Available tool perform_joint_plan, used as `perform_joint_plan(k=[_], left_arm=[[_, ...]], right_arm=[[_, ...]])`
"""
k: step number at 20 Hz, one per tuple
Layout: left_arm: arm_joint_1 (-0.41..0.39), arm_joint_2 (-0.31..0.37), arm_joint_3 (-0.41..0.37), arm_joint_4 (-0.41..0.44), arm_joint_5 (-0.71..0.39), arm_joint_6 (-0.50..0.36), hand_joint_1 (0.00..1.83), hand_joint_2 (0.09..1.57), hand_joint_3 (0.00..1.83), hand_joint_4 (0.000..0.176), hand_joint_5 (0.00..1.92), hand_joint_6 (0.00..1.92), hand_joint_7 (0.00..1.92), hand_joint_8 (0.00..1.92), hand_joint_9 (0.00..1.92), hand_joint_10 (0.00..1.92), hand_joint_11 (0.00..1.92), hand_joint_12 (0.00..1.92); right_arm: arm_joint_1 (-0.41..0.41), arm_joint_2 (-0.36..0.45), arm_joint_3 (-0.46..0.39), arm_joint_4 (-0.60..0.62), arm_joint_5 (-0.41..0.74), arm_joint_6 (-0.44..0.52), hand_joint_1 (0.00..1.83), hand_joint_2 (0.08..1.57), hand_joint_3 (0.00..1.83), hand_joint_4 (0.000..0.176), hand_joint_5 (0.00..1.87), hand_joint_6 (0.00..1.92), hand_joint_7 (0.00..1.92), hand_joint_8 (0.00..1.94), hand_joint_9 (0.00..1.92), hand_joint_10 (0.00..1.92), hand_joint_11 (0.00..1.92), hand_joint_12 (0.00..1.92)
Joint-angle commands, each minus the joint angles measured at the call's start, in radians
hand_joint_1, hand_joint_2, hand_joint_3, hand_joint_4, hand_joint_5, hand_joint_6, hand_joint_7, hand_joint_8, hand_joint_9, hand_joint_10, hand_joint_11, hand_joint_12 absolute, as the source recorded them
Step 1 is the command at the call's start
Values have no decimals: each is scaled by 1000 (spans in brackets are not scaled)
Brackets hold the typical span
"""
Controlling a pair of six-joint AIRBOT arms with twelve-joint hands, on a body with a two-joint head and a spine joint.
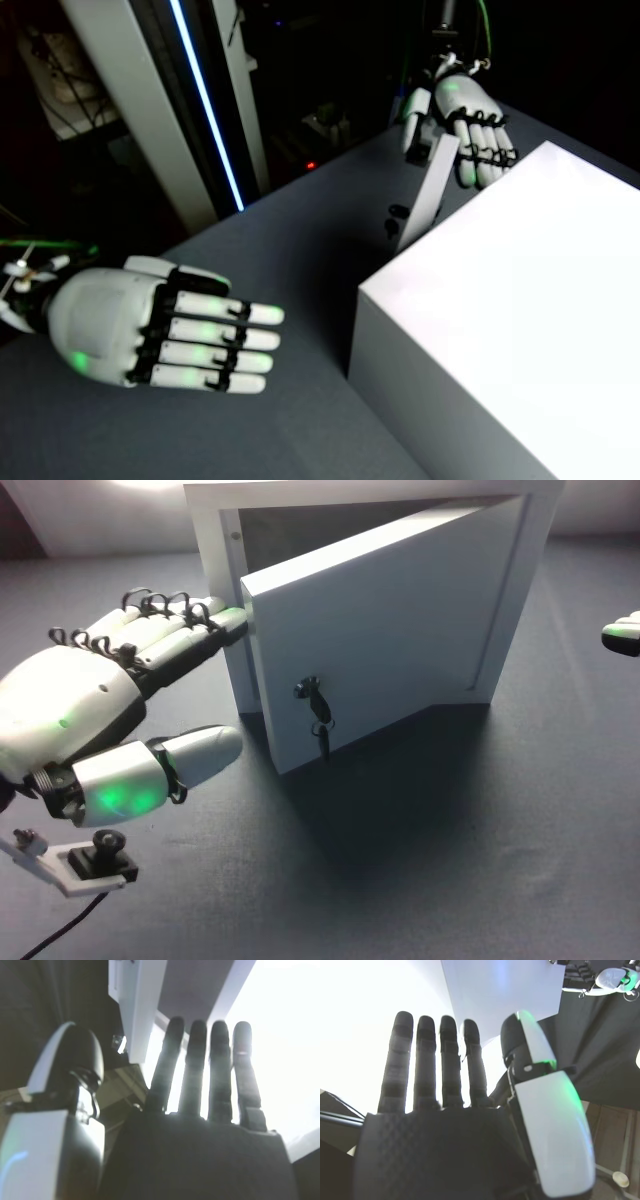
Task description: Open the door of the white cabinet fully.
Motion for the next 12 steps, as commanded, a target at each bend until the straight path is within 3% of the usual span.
perform_joint_plan(k=[1, 3, 12], left_arm=[[-18, 0, 4, 12, -119, -7, 0, 1375, 0, 0, 130, 0, 119, 0, 148, 0, 0, 554], [-28, -2, 4, 24, -113, -8, 0, 1390, 3, 0, 142, 2, 145, 3, 176, 4, 0, 661], [-44, -21, 2, 89, -90, -45, 0, 1407, 3, 0, 176, 4, 172, 6, 172, 0, 0, 721]], right_arm=[[5, -1, 5, 24, 122, 12, 826, 1316, 2, 0, 429, 5, 396, 4, 349, 5, 368, 9], [5, -1, 5, 24, 122, 12, 825, 1316, 2, 0, 429, 4, 398, 4, 345, 2, 356, 4], [5, -1, 5, 24, 122, 12, 832, 1328, 3, 0, 431, 2, 414, 6, 356, 4, 355, 1]])
